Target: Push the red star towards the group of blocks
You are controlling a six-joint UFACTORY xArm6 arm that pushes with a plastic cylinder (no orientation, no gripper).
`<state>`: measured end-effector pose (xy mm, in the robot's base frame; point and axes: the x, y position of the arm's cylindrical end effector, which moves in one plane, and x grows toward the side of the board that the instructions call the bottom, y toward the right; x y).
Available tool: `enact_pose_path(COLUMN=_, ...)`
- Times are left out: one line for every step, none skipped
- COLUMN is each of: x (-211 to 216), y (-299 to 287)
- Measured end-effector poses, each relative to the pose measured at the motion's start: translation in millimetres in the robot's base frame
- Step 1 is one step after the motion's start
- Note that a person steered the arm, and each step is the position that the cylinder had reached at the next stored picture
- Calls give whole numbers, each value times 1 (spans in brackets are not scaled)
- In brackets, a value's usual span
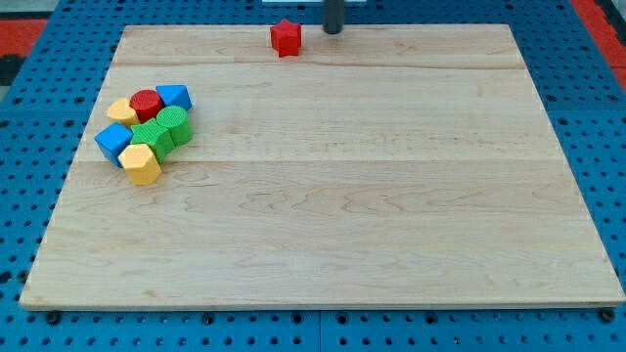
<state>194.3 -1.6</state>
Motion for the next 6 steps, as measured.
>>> enact_pose_path(x=11, y=-51)
enact_pose_path(x=29, y=-55)
enact_pose_path(x=53, y=-47)
enact_pose_path(x=66, y=-46)
enact_pose_path(x=66, y=-46)
enact_pose_path(x=75, y=-46)
